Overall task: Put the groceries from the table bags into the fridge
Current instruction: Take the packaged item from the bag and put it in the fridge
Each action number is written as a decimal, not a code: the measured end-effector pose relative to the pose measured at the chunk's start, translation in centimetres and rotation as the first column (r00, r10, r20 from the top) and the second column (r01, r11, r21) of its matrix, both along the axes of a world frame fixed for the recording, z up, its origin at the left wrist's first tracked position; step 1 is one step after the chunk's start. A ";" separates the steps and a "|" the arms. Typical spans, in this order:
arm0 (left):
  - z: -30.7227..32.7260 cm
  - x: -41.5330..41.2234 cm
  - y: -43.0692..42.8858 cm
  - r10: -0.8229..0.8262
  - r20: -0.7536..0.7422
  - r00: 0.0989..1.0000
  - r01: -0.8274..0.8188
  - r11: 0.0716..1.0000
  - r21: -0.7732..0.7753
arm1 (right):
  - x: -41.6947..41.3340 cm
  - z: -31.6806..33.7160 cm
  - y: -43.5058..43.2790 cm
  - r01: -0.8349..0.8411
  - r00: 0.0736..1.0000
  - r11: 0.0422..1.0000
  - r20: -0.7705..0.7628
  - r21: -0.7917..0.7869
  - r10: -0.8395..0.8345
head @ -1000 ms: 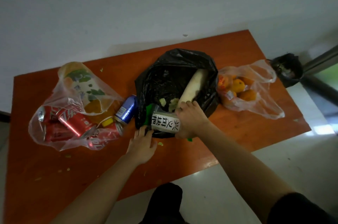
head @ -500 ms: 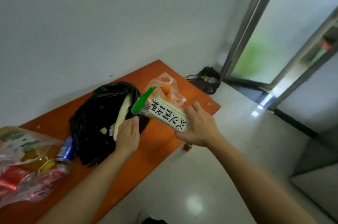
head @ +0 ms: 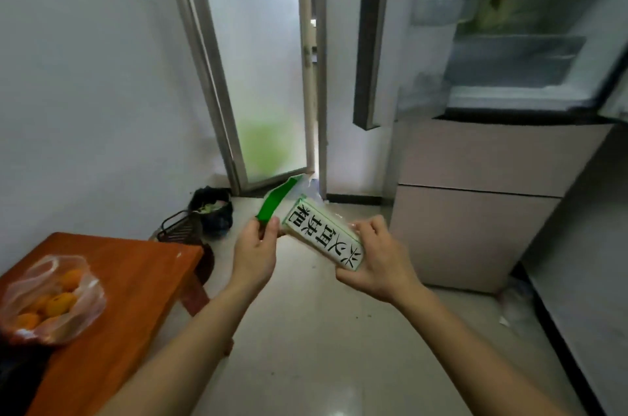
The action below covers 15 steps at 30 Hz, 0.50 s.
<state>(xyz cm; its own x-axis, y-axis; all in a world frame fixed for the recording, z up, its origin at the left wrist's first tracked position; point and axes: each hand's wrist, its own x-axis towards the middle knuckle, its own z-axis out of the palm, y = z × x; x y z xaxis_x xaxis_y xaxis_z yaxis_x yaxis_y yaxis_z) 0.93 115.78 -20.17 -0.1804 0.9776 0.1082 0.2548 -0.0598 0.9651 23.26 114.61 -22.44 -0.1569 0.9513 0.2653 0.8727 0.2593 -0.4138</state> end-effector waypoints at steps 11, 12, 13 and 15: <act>2.3 25.0 16.3 -0.383 -0.067 0.921 0.388 0.891 0.235 | 22.1 -1.2 10.0 0.380 0.920 0.918 -0.147 0.112 -0.363; 2.8 27.0 18.3 -0.407 -0.087 0.909 0.415 0.876 0.245 | 23.8 -0.8 11.5 0.410 0.908 0.904 -0.145 0.123 -0.392; 3.4 28.8 20.3 -0.420 -0.104 0.902 0.432 0.866 0.252 | 25.4 -0.1 13.0 0.432 0.899 0.892 -0.140 0.134 -0.415; 5.0 32.3 24.1 -0.433 -0.129 0.892 0.452 0.850 0.271 | 28.6 1.5 15.7 0.460 0.887 0.875 -0.127 0.151 -0.445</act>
